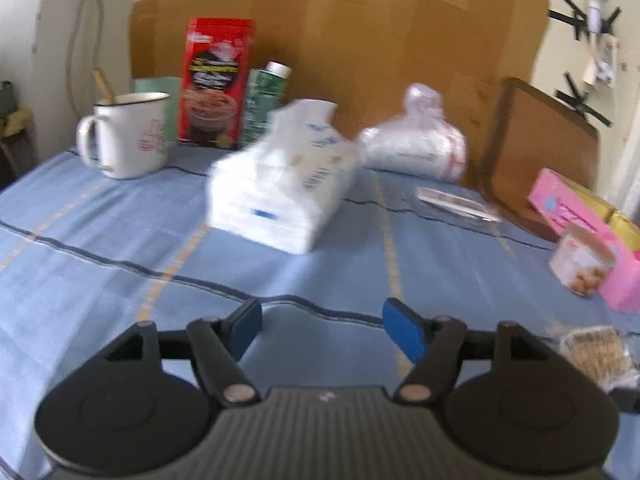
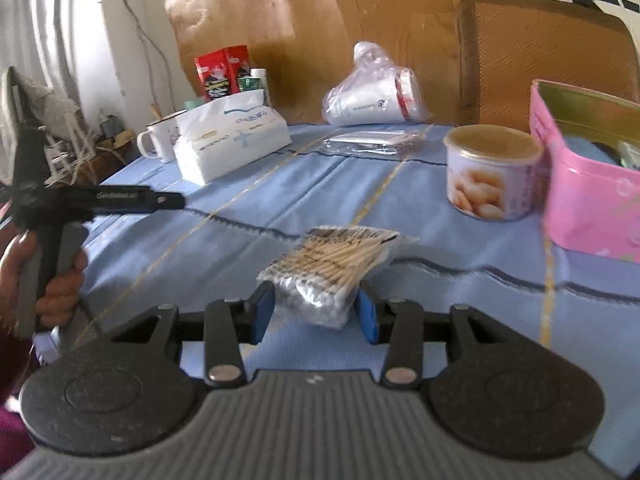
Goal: Organize soft objects
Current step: 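Grasp the cotton-swab bag with the right gripper and lift it toward the tin, then carry the cotton-swab bag into the pink tin and open the right gripper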
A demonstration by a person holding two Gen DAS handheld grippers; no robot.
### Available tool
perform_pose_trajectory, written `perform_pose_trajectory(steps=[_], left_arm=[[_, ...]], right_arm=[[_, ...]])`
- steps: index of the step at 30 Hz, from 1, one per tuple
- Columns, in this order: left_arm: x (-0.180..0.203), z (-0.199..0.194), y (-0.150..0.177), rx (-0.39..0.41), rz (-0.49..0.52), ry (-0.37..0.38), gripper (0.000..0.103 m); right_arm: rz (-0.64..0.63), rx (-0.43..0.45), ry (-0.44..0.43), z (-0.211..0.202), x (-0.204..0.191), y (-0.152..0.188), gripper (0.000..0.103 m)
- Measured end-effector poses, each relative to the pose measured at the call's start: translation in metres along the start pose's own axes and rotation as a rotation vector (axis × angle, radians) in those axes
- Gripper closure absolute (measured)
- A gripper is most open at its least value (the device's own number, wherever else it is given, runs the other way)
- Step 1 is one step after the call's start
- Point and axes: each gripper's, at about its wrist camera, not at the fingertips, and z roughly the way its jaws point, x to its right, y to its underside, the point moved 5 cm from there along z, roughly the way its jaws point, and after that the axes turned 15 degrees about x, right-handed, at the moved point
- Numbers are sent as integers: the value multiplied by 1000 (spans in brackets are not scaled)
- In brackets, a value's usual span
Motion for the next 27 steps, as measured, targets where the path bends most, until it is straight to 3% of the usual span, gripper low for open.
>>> perform_pose_trajectory(steps=[2, 4, 5, 8, 11, 12, 15, 20, 23, 27], left_arm=[[11, 1, 1, -26, -34, 55, 34], [26, 1, 1, -44, -38, 100, 34], [35, 1, 0, -46, -25, 118, 34], [60, 1, -4, -41, 23, 149, 33], [85, 3, -10, -47, 43, 212, 33], [95, 4, -12, -52, 51, 238, 33], [127, 8, -15, -68, 92, 312, 33], [181, 8, -2, -124, 182, 438, 33], [197, 13, 14, -173, 219, 441, 33], [209, 20, 35, -276, 186, 484, 34]], right_arm=[[-28, -16, -13, -11, 7, 3, 53], [-82, -13, 29, -20, 16, 3, 42], [-122, 2, 85, -28, 25, 2, 36], [-191, 47, 284, -49, 56, -4, 35], [-89, 115, 401, -74, 88, -11, 35], [-28, 146, 394, -82, 94, -13, 35], [74, 188, 261, -91, 86, -11, 35], [5, 152, 115, -69, 44, 8, 30], [-35, 126, 97, -46, 32, 12, 29], [-65, 100, 57, -37, 27, 12, 30]])
